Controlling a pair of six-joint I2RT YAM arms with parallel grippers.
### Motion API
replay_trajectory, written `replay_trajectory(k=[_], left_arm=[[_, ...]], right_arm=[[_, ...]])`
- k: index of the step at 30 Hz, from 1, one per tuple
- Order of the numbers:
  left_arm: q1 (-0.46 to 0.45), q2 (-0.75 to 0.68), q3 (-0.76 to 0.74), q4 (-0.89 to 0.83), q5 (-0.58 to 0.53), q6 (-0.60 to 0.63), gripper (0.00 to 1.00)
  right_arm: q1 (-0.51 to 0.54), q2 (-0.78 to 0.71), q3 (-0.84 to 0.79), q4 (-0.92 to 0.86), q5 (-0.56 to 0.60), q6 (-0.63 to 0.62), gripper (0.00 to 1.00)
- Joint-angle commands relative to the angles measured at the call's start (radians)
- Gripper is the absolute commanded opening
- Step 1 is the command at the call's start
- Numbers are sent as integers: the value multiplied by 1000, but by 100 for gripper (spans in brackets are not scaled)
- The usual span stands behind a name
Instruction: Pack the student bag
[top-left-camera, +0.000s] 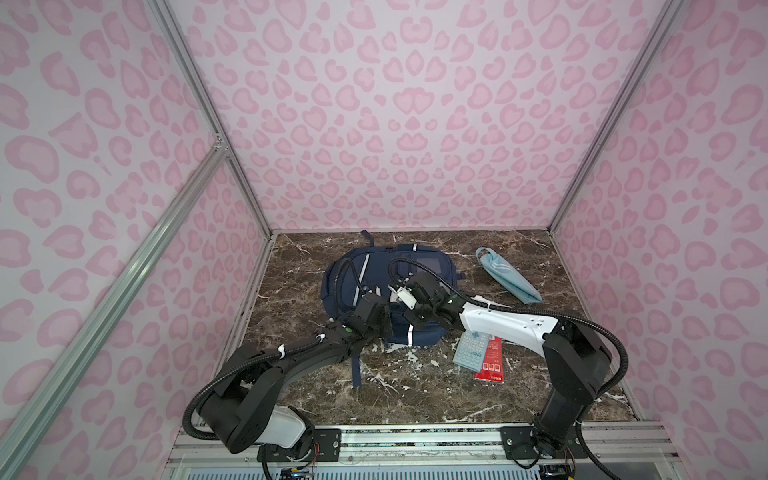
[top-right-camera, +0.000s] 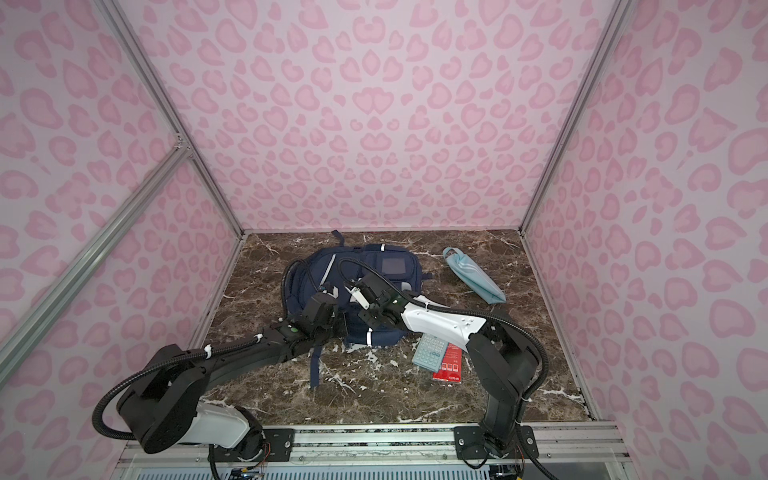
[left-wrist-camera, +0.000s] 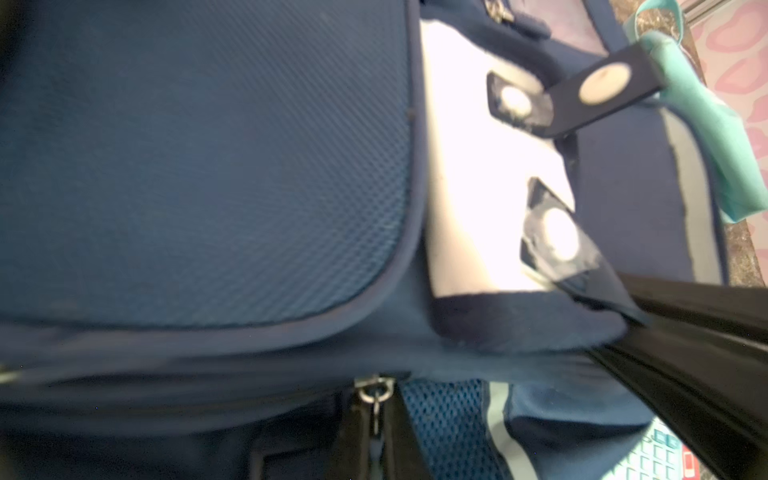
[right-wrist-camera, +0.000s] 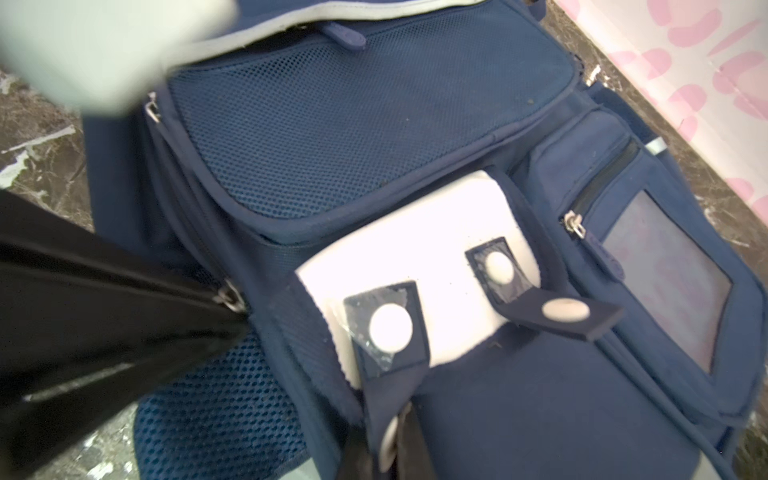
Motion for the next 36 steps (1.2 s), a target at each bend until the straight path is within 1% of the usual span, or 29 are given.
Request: replay_trajectory(k=[1, 6, 10, 12, 13, 14, 15, 16, 17, 18, 19, 21, 22, 23, 25, 27, 31, 33, 36], left_arm=[[37, -40, -4, -53, -91, 40, 3], [153, -78, -26, -85, -19, 78, 3], [167, -169, -44, -133, -32, 95, 3], [167, -222, -55, -139, 11, 90, 3], [167, -249, -57, -142, 41, 82, 3], [165, -271, -59, -144, 72, 71, 3], [164, -290, -62, -143, 99, 64, 3], [161, -307, -60, -142, 133, 59, 3], [158, -318, -57, -144, 165, 54, 3], [155, -324, -50, -147, 188, 52, 3], [152, -328, -42, -152, 213, 50, 3], [136, -329, -18, -170, 235, 44, 3], [127, -332, -11, -176, 245, 39, 3], [117, -335, -3, -180, 259, 34, 3], [103, -346, 4, -190, 270, 26, 3], [98, -363, 8, -205, 271, 24, 3], [97, -407, -7, -228, 254, 13, 3], [96, -421, -19, -229, 255, 9, 3], [96, -417, -36, -230, 240, 7, 3]], right_arm=[[-20, -24, -34, -24, 31, 9, 0], [-66, -52, -48, -22, 26, 9, 0], [-115, -55, -45, -19, 46, 31, 0], [-137, -46, -34, -18, 56, 49, 0], [-144, -46, -32, -9, 42, 55, 0], [-146, -48, -33, -1, 27, 60, 12], [-142, -53, -32, 1, -1, 59, 38], [-128, -67, -33, 5, -42, 47, 55], [-105, -87, -43, 21, -61, 39, 65], [-83, -108, -54, 37, -80, 33, 78], [-61, -127, -62, 52, -124, 23, 90], [-31, -150, -62, 69, -204, 8, 90], [-16, -152, -64, 88, -253, -6, 89], [5, -148, -62, 106, -270, -15, 87], [50, -121, -53, 126, -261, -53, 82], [84, -69, -18, 108, -243, -78, 77], [93, 12, 13, 88, -255, -78, 65], [91, 21, -2, 106, -232, -71, 53], [97, 16, -17, 121, -209, -72, 31]])
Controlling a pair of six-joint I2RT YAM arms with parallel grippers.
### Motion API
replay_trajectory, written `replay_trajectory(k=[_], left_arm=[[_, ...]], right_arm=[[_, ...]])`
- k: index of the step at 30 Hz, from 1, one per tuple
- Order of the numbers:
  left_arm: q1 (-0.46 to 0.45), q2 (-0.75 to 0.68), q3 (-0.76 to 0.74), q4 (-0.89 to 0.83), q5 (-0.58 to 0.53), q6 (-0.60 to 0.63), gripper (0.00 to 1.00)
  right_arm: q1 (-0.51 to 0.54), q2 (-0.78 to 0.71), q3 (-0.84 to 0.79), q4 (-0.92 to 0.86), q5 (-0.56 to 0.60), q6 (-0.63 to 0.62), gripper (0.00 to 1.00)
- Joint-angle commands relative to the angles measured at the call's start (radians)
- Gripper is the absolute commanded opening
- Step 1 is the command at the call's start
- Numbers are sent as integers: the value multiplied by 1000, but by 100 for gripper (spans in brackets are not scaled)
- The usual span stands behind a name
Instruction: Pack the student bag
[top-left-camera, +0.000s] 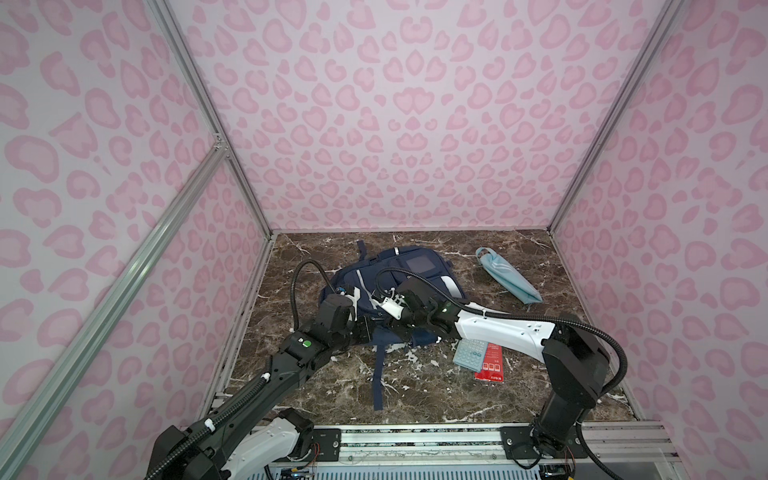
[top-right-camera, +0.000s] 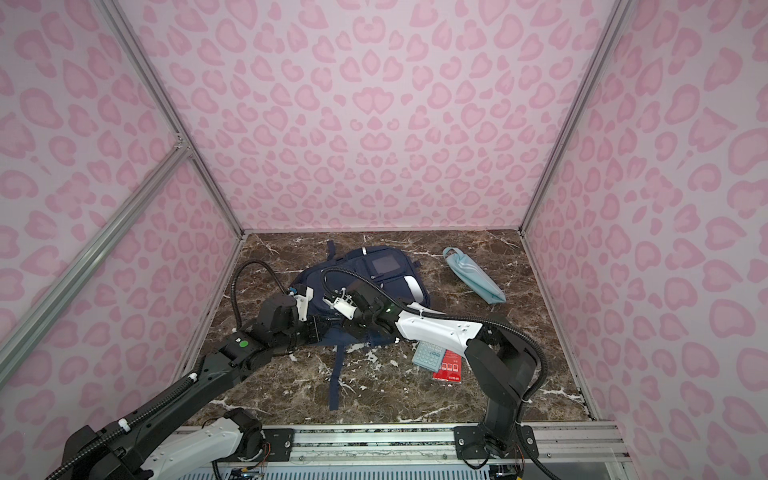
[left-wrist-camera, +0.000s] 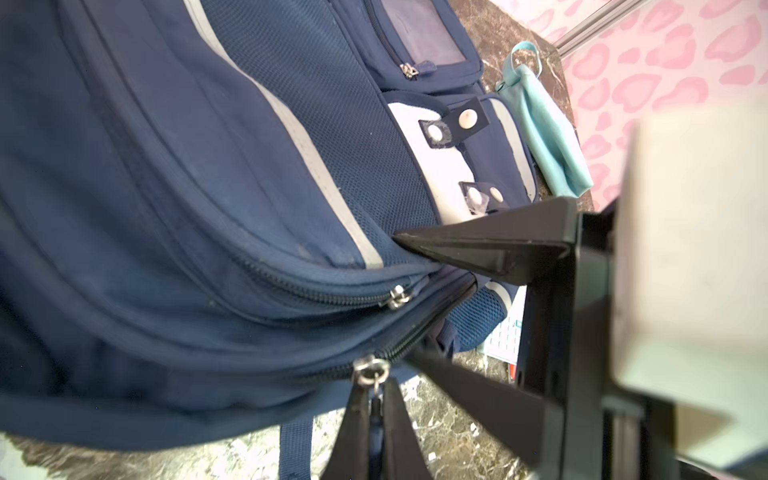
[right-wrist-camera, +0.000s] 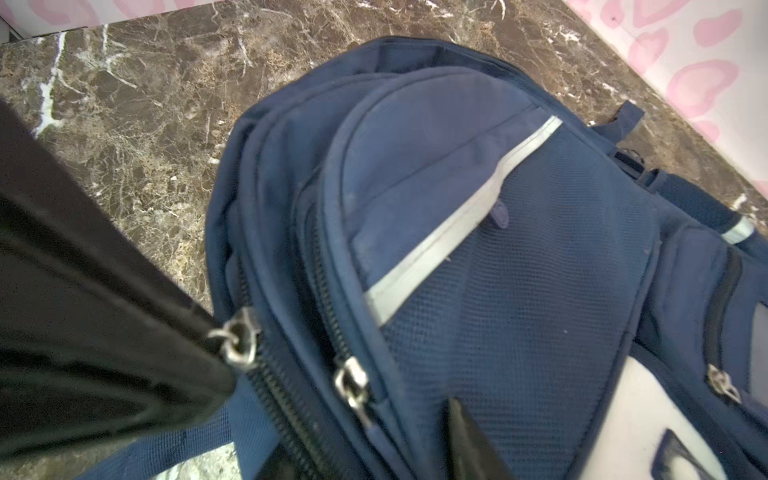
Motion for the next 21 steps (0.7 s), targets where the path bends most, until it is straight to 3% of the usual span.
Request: replay_trajectory(k=[1, 4, 5, 13, 17, 21], left_arm=[[1, -1, -7, 54, -20, -4, 3], [6, 26, -4, -26, -181, 14, 3], [22, 41, -4, -50, -231, 20, 3], [225, -3, -34, -61, -257, 43, 3], [243, -43, -30, -97, -260, 50, 3], [242, -93, -82, -94, -192, 13, 3]], right_arm=[[9, -3, -26, 6, 26, -3, 23], [14, -22, -40, 0, 43, -21, 2], [14, -28, -44, -7, 52, -28, 0], [-7, -75, -82, -33, 116, -109, 0], [-76, -86, -87, -32, 127, -116, 0], [-141, -79, -88, -14, 158, -109, 0]])
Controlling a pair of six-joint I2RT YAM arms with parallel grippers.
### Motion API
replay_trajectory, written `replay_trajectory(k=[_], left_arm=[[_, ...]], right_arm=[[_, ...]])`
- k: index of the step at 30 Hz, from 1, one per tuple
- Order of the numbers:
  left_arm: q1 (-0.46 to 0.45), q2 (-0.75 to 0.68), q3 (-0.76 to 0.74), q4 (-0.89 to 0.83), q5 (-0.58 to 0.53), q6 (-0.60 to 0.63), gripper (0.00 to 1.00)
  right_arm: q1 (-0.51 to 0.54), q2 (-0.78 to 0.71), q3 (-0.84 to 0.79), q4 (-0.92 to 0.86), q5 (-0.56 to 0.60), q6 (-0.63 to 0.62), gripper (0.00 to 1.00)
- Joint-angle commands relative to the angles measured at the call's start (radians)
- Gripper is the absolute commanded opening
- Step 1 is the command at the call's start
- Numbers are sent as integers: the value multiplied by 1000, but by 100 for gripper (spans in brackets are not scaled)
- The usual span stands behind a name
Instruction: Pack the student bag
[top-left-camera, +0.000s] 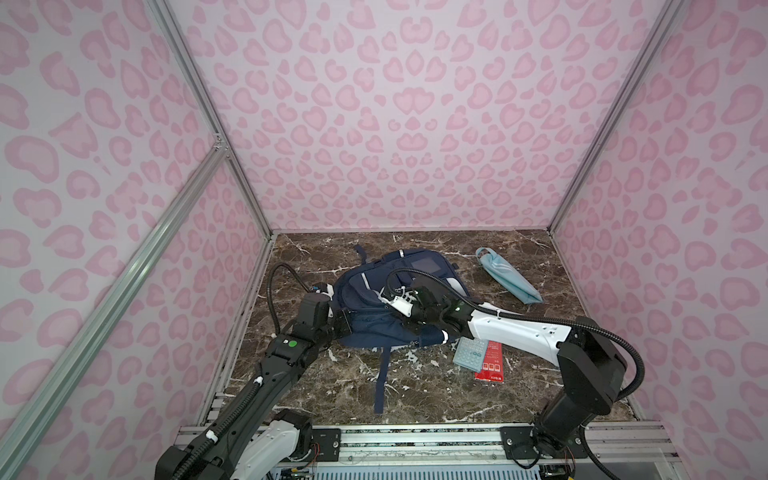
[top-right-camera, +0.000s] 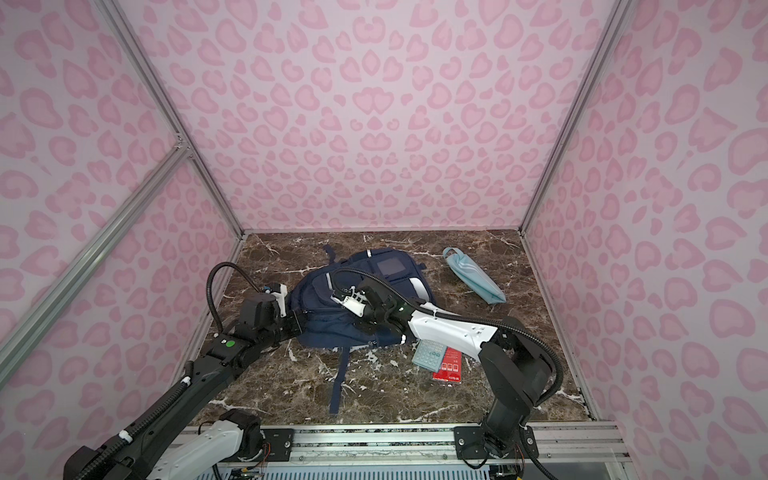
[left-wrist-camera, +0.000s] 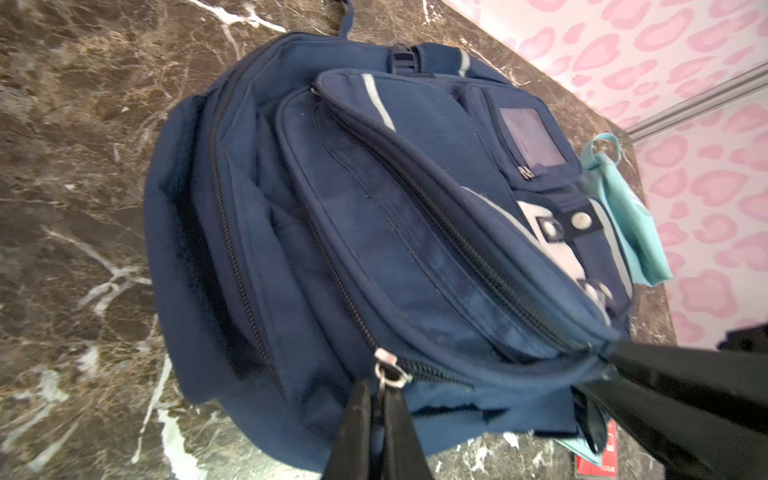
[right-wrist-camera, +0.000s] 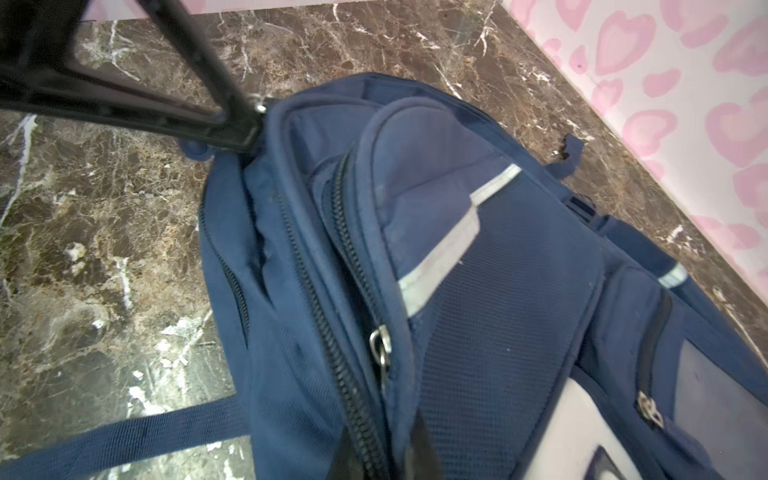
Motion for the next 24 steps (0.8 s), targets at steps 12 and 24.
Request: replay_trajectory(k=[12, 24], left_arm=[[-259, 1, -18, 78, 42, -187, 3], [-308, -2, 5, 23, -21, -174, 3]], right_arm=[[28, -171, -179, 117, 105, -31, 72], [125, -8, -118, 122, 96, -80, 39]])
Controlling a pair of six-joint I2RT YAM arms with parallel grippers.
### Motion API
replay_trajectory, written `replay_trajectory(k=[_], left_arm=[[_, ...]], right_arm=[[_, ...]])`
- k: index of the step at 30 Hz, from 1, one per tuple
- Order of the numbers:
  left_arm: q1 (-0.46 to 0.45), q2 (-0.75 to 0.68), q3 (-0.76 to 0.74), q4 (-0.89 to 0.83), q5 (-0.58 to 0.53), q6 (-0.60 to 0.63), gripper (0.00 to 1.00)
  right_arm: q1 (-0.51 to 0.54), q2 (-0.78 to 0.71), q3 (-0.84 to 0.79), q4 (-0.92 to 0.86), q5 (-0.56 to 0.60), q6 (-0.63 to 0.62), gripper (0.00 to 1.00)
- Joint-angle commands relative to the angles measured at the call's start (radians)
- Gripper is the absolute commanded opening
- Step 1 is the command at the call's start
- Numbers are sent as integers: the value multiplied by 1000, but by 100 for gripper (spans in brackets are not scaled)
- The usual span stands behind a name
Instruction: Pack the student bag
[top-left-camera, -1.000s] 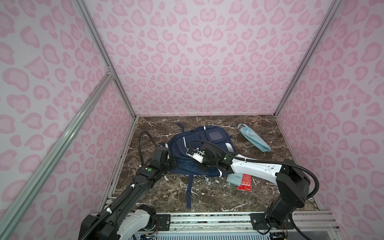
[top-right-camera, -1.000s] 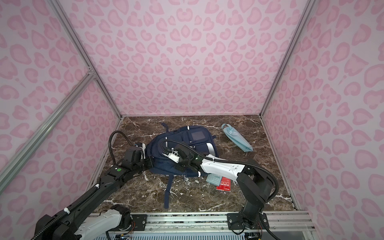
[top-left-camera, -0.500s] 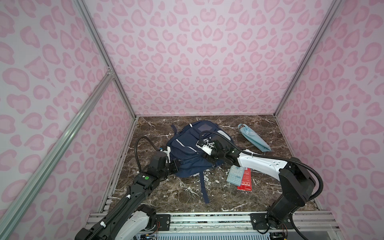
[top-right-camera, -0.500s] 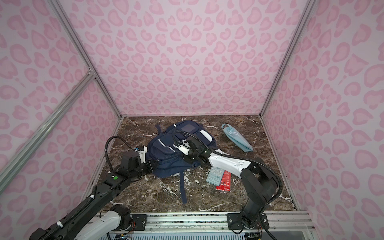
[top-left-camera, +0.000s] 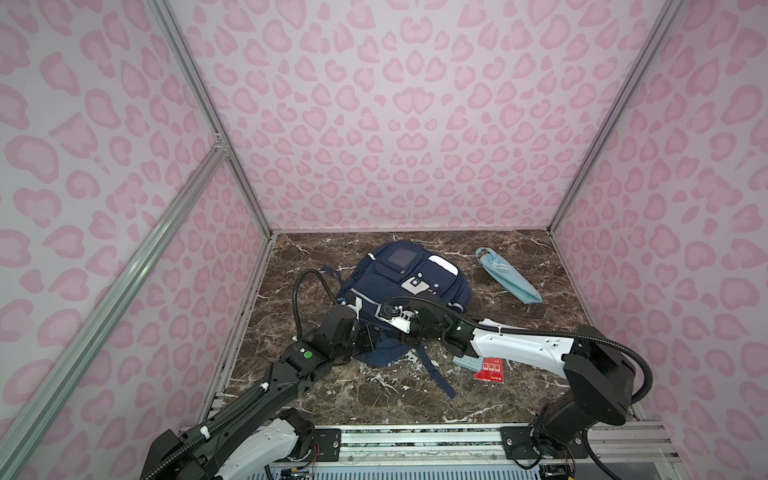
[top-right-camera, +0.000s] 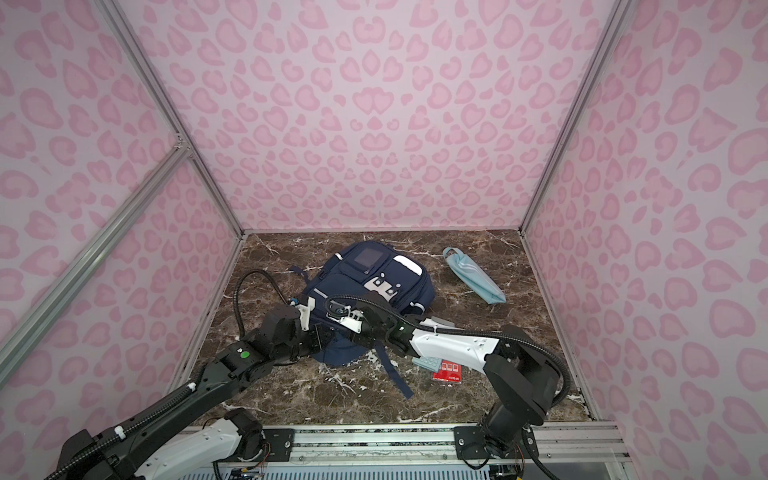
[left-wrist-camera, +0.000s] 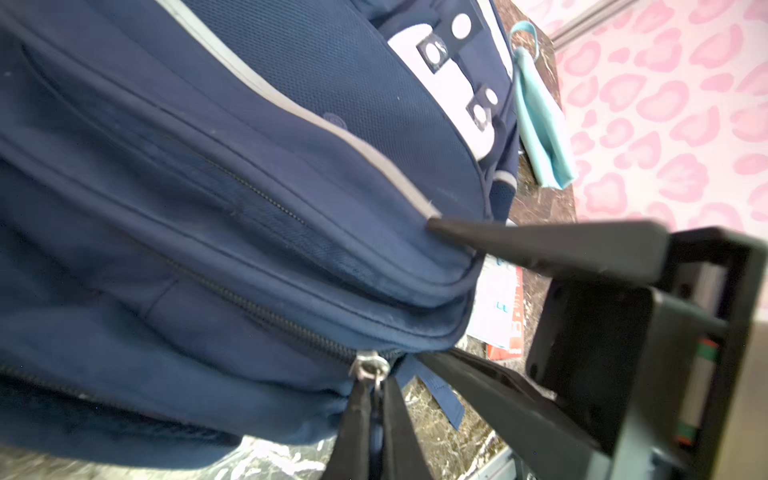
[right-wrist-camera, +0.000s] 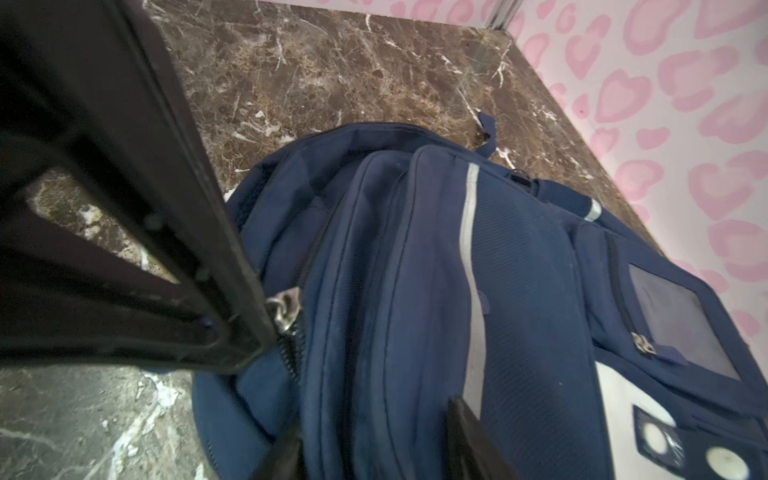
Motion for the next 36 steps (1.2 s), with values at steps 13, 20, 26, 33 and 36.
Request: replay_trajectory(k=[13, 20, 26, 33, 36], left_arm=[[279, 59, -7, -6, -212, 148, 3], [407, 28, -30, 4, -181, 148, 3], [334, -83, -88, -55, -67, 97, 3], [89, -102, -53, -32, -33, -7, 3], [41, -63, -22, -8, -21, -17, 3]], right_arm=[[-5, 32, 22, -113, -22, -121, 0], [-93, 12, -1, -93, -4, -107, 0], [-176, 5, -2, -75, 126, -56, 4], [-195, -79, -21, -78, 108, 17, 50], [-179, -152, -20, -103, -5, 55, 61]])
